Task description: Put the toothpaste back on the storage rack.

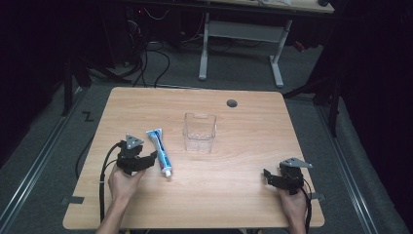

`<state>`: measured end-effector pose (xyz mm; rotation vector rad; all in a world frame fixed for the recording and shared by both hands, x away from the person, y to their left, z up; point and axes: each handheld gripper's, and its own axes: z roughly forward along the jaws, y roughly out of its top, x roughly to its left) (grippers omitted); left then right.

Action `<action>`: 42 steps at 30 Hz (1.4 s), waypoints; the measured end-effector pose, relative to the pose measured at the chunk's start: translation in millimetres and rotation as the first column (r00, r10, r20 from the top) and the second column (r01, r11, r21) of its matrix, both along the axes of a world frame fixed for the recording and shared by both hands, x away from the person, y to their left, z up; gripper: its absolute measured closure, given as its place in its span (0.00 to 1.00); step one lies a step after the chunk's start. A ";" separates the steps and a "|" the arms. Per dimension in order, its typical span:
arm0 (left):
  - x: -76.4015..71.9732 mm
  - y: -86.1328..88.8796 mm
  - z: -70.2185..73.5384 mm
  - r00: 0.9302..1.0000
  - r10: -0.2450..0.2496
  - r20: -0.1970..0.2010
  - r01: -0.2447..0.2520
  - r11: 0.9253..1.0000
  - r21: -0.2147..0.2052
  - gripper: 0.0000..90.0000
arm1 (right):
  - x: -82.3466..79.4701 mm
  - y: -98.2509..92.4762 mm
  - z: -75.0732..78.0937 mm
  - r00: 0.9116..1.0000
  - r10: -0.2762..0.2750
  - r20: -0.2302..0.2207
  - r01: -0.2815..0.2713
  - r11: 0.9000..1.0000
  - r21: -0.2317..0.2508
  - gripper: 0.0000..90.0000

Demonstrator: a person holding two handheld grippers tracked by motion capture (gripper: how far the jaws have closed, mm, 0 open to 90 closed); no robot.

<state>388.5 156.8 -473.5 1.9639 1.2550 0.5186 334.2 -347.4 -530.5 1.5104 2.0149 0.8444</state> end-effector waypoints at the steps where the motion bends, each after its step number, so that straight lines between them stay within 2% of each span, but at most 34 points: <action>1: 0.7 -1.4 1.1 1.000 -0.002 0.001 0.002 1.000 0.005 0.43 | 0.0 0.0 0.0 1.000 0.000 0.000 0.000 1.000 0.000 0.30; 10: 8.7 -11.0 9.2 1.000 -0.017 -0.016 0.018 1.000 0.019 0.43 | 0.0 0.0 0.0 1.000 0.000 -0.001 0.000 1.000 0.000 0.30; 13: 13.3 -14.3 11.8 1.000 -0.012 -0.025 0.013 0.999 0.032 0.43 | 0.0 0.1 0.1 1.000 -0.001 -0.001 0.001 1.000 0.000 0.29; 17: 20.4 -17.8 13.0 1.000 0.008 -0.011 -0.008 0.998 0.064 0.42 | -0.1 0.2 0.1 1.000 -0.002 -0.001 0.002 1.000 0.000 0.29; 21: 26.9 -20.5 15.5 1.000 0.018 -0.018 -0.017 0.998 0.065 0.41 | 0.0 0.1 0.0 1.000 -0.001 -0.001 0.001 1.000 0.000 0.30; 22: 28.4 -20.7 15.9 0.999 0.023 -0.023 -0.021 0.998 0.057 0.41 | 0.0 0.1 0.0 1.000 -0.001 0.000 0.001 1.000 0.000 0.29; 29: 41.4 -26.3 16.6 0.997 0.034 -0.066 -0.029 0.996 0.081 0.41 | 0.0 0.1 0.0 1.000 0.000 0.000 0.000 1.000 -0.001 0.30; 31: 45.1 -26.6 16.0 0.996 0.039 -0.080 -0.033 0.997 0.075 0.41 | -0.1 0.1 0.0 1.000 -0.001 -0.001 0.001 1.000 -0.001 0.29; 39: 55.5 -27.9 9.8 0.992 0.060 -0.107 -0.050 0.994 0.096 0.41 | -0.1 0.1 0.1 1.000 -0.001 -0.001 0.001 1.000 -0.001 0.30; 42: 61.1 -26.6 4.5 0.988 0.073 -0.136 -0.060 0.994 0.096 0.41 | -0.1 0.1 0.0 1.000 -0.001 0.000 0.001 1.000 -0.001 0.29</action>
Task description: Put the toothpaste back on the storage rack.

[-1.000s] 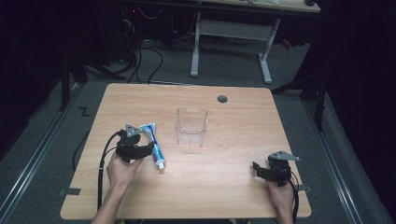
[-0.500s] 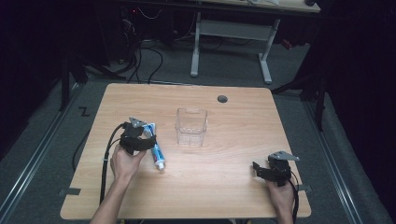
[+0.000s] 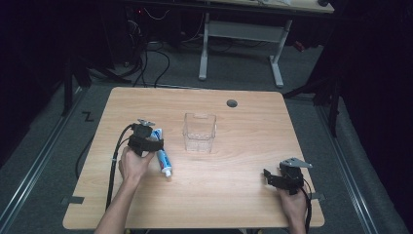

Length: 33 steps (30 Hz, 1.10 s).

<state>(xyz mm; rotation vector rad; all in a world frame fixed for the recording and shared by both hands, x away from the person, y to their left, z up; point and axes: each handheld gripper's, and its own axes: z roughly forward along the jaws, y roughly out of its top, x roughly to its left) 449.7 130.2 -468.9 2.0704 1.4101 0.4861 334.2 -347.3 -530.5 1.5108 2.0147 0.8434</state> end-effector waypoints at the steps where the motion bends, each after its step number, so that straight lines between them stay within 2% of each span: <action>1: 1.1 0.1 -1.0 1.000 0.003 -0.002 -0.003 1.000 -0.002 0.41 | 0.0 0.1 0.0 1.000 -0.001 -0.001 0.001 1.000 0.000 0.29; 5: 3.8 -0.2 -3.8 1.000 0.010 -0.007 -0.010 1.000 -0.005 0.42 | 0.0 0.0 0.0 1.000 -0.001 -0.001 0.001 1.000 0.000 0.29; 14: 13.5 -0.7 -14.2 0.998 0.038 -0.046 -0.039 0.999 -0.017 0.42 | 0.0 -0.1 0.0 1.000 0.001 0.000 -0.001 1.000 0.000 0.29; 33: 21.6 -7.9 -26.8 0.996 0.042 -0.077 -0.043 0.999 -0.011 0.43 | -0.1 0.0 0.1 1.000 0.000 -0.001 0.000 1.000 0.000 0.30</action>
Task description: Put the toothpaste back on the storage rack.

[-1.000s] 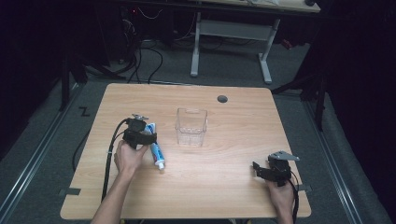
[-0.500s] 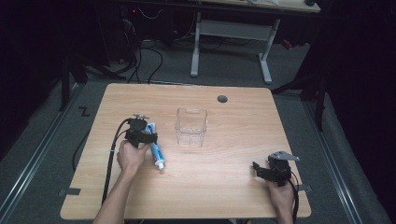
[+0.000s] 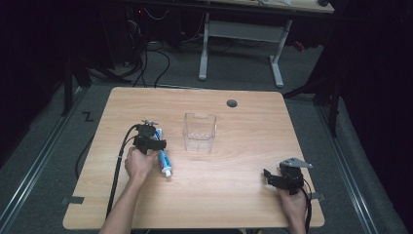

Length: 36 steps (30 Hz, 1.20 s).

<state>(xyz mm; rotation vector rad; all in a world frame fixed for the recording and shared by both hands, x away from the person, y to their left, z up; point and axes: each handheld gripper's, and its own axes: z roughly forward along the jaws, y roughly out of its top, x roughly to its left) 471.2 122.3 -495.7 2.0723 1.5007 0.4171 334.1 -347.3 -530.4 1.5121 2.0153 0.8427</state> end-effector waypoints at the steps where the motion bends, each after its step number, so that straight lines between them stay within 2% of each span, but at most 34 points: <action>1: 0.3 -0.7 -0.7 1.000 0.001 -0.001 -0.001 1.000 -0.001 0.43 | 0.0 0.0 0.0 1.000 0.000 0.000 0.000 1.000 0.000 0.30; 25: 4.5 -5.1 -9.4 0.999 0.004 -0.036 -0.004 1.000 0.009 0.43 | 0.0 -0.1 -0.1 1.000 0.001 0.001 -0.001 1.000 -0.001 0.29; 30: 4.6 -7.9 -12.7 0.999 -0.004 -0.046 0.005 1.000 0.020 0.48 | 0.0 -0.1 -0.1 1.000 0.002 0.002 -0.002 1.000 -0.001 0.29; 36: 4.3 -9.8 -13.8 0.998 -0.008 -0.054 0.009 1.000 0.013 0.54 | 0.0 -0.1 -0.1 1.000 0.002 0.001 -0.002 1.000 -0.001 0.29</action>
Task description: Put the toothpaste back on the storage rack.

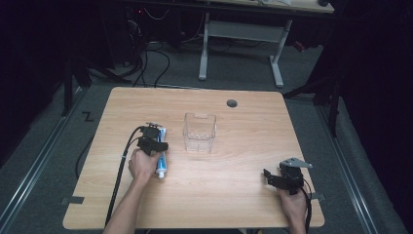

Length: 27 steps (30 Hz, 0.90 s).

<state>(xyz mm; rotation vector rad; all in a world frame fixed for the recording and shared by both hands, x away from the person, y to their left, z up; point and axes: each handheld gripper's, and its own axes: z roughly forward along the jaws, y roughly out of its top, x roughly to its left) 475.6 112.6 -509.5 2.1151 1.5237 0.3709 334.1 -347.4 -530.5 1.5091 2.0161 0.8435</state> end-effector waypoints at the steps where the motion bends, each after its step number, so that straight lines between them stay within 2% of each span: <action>1: 0.0 -0.2 -0.2 1.000 -0.001 0.001 0.001 1.000 -0.001 0.55 | 0.0 0.0 0.0 1.000 0.000 0.000 0.000 1.000 0.000 0.29; 7: -0.1 -0.4 0.1 1.000 -0.004 0.000 0.004 1.000 0.003 0.57 | 0.0 0.0 0.0 1.000 0.000 0.000 0.000 1.000 0.000 0.29; 13: -0.5 -3.6 0.8 1.000 -0.020 0.008 0.020 0.999 0.035 0.60 | 0.0 0.0 0.0 1.000 0.000 0.000 0.000 1.000 0.000 0.29; 23: 0.7 -6.1 1.4 0.999 -0.042 -0.006 0.042 0.998 0.048 0.65 | 0.0 0.0 0.0 1.000 0.000 0.000 0.000 1.000 0.000 0.29; 24: 1.2 -7.3 1.7 0.999 -0.051 -0.010 0.051 0.997 0.061 0.65 | 0.0 0.0 0.0 1.000 0.000 0.000 0.000 1.000 0.000 0.29; 27: 1.0 -7.8 1.1 0.998 -0.055 -0.005 0.055 0.997 0.061 0.66 | 0.0 0.0 0.0 1.000 0.000 0.000 0.000 1.000 0.000 0.29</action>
